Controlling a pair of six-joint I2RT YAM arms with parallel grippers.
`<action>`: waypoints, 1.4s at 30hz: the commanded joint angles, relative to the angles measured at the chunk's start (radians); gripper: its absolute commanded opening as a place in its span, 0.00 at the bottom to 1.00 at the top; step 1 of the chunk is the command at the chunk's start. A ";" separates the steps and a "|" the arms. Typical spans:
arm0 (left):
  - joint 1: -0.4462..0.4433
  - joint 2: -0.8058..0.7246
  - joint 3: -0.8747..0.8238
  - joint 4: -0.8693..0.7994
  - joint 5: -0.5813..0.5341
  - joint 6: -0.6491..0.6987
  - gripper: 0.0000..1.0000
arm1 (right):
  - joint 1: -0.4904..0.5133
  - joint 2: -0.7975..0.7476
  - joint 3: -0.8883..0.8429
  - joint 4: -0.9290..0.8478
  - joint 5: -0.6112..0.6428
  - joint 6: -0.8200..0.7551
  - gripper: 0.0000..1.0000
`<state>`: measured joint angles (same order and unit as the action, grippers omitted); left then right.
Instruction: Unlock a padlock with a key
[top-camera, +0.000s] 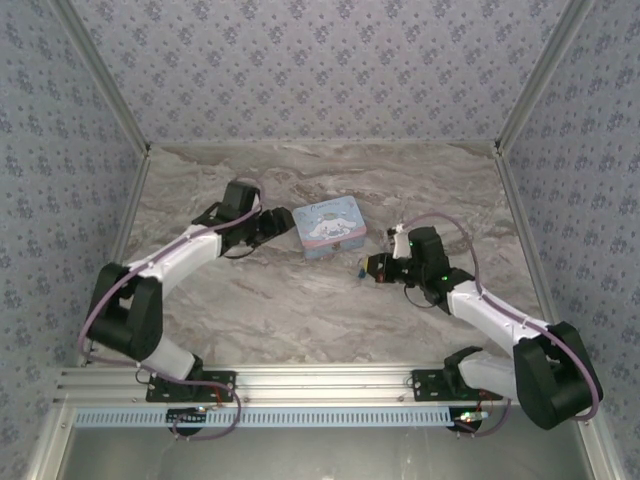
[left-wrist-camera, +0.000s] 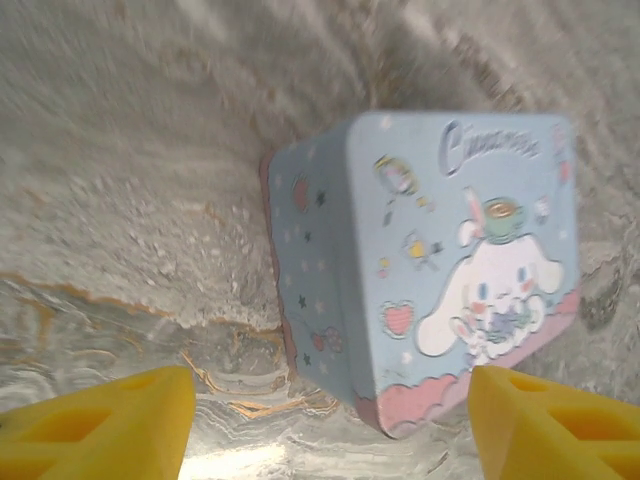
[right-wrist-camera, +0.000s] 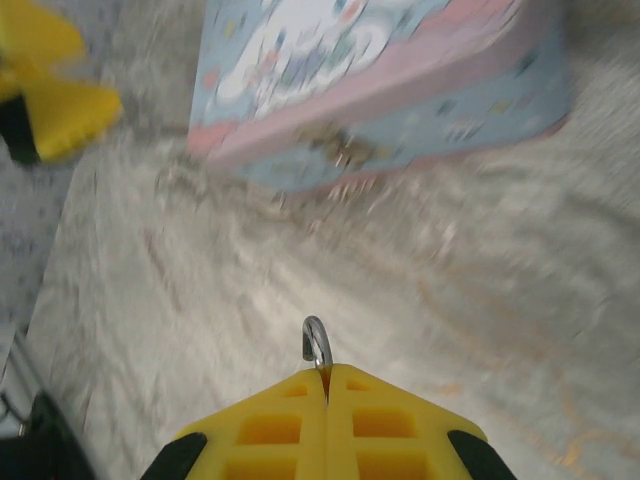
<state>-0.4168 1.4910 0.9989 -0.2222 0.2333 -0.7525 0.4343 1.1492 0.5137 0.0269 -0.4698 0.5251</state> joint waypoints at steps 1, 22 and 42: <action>0.012 -0.097 0.016 -0.051 -0.134 0.058 0.77 | 0.049 -0.011 0.025 -0.230 -0.049 -0.037 0.00; 0.089 -0.278 -0.053 -0.109 -0.229 0.041 0.84 | 0.127 0.204 0.048 -0.215 -0.040 0.009 0.22; 0.261 -0.708 -0.323 -0.002 -0.628 0.273 0.99 | -0.224 -0.306 0.039 -0.282 0.518 -0.217 0.99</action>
<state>-0.1631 0.8425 0.7570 -0.3244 -0.2260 -0.5663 0.2539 0.8875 0.5632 -0.2764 -0.1341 0.3920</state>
